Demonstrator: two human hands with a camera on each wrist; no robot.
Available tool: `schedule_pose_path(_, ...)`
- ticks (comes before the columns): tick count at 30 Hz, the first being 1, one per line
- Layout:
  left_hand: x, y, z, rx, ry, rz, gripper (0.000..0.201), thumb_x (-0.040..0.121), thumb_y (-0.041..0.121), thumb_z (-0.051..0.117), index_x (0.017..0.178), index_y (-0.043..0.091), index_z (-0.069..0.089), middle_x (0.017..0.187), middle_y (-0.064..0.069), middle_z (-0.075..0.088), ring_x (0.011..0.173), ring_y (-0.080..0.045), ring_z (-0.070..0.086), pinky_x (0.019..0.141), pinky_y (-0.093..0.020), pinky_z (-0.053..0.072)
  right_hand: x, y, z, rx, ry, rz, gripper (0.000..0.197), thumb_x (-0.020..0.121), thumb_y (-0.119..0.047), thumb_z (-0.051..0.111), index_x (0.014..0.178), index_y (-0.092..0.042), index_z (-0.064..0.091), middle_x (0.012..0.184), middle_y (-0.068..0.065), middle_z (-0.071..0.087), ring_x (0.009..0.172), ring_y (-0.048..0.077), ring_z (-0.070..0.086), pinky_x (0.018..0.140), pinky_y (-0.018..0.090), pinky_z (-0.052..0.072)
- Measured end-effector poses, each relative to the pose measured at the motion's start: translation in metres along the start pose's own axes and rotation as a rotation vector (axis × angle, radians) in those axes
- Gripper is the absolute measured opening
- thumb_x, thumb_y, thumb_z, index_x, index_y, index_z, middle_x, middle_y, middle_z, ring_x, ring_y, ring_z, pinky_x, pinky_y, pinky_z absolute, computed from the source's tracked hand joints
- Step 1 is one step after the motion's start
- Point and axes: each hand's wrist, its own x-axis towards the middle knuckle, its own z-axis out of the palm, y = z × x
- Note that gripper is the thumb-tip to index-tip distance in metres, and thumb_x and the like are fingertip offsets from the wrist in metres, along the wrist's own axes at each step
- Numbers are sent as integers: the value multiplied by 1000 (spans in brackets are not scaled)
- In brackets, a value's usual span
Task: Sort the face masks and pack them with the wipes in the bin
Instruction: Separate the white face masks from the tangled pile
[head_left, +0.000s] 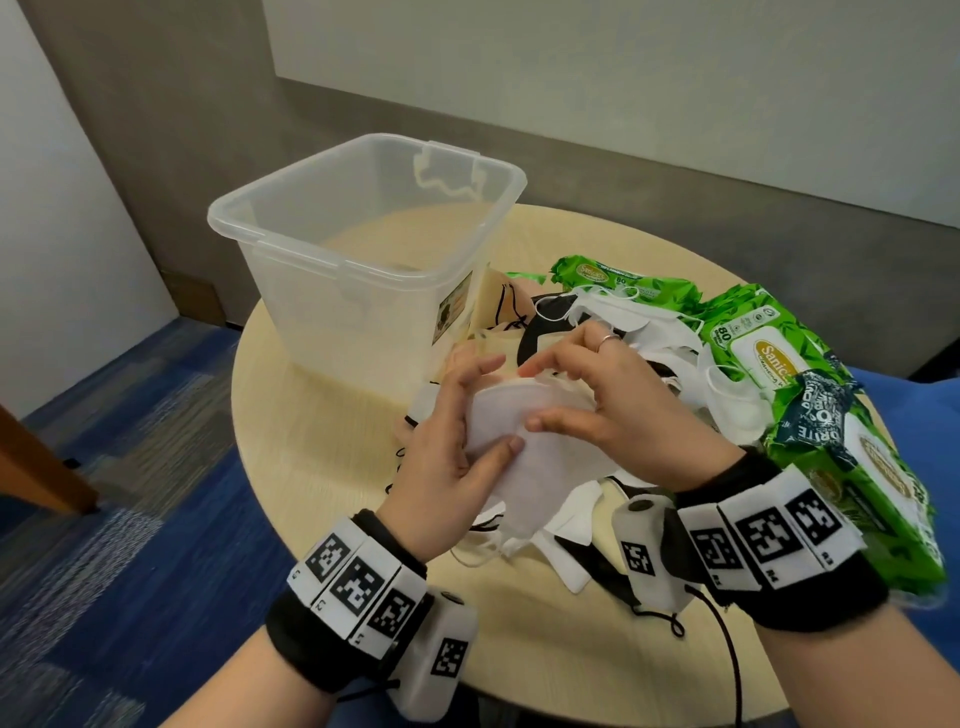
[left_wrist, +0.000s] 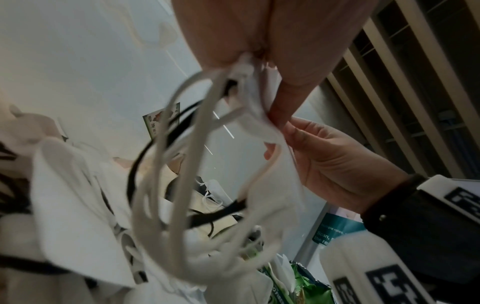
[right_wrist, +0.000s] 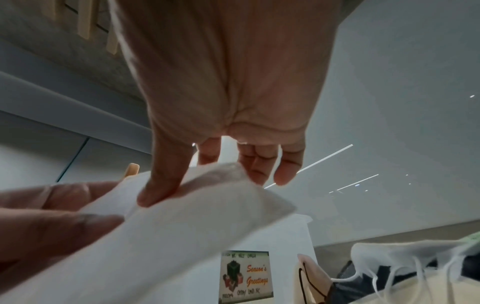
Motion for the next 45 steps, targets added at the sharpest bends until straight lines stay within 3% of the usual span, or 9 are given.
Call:
schedule_pose_path(2,0,1,-1,15,-12,-10,52,77,30,59,119,53,37,118,0,51,100,-18,59,84,-54,50,0,0,3,-1,9,4,34,71,-29,78,99,-17,63,98,3,46,92,20,46,85,37,38)
schedule_pose_path(6,2,2,-3,2,-26,-30,56,74,27,63,117,54,38,120,-6,53,99,-19,61,85,-56,49,-2,2,5,61,121,-46,27,66,-21,80,84,-16,61,83,-9,44,78,6,44,71,13,34)
schedule_pose_path(12,2,0,-2,-32,-12,-53,58,75,29,68,121,50,39,128,-15,49,121,-35,48,96,-61,42,-8,3,13,83,201,-143,31,70,-21,71,101,-17,69,83,6,50,75,11,47,68,22,41)
schedule_pose_path(14,2,1,-2,-36,-22,-53,58,75,29,68,121,50,39,127,-15,49,118,-33,51,93,-59,44,-8,4,15,83,180,-150,33,72,-23,70,104,-19,69,85,3,45,78,10,44,71,18,39)
schedule_pose_path(20,0,2,-1,-56,-61,-43,53,74,30,66,113,51,38,108,-9,57,89,-19,62,76,-52,54,-7,3,16,72,140,-72,29,68,-30,68,91,-13,70,85,-8,37,82,16,44,75,28,37)
schedule_pose_path(28,-2,-1,1,-32,-55,-79,35,74,39,61,102,53,46,94,16,59,85,-15,59,74,-47,54,-13,3,15,310,239,0,18,64,-13,80,62,-19,63,63,-15,57,62,-3,50,60,9,34)
schedule_pose_path(34,-2,2,2,-54,-51,-59,32,80,35,59,111,36,53,106,16,62,99,-9,60,81,-32,54,-13,4,10,460,210,50,24,68,-2,78,68,-18,60,64,4,61,60,10,53,60,24,44)
schedule_pose_path(37,-4,5,4,-73,-43,-51,30,82,38,55,111,32,54,102,16,63,93,-3,61,76,-20,51,-13,2,8,532,180,67,25,70,0,75,70,-18,58,60,2,56,57,8,48,58,21,40)
schedule_pose_path(45,-4,2,4,-57,11,-15,25,86,37,50,109,31,57,97,19,65,90,-1,60,78,-18,48,-11,-2,4,478,131,53,21,72,-5,75,72,-17,58,58,-6,55,58,9,48,58,22,39)
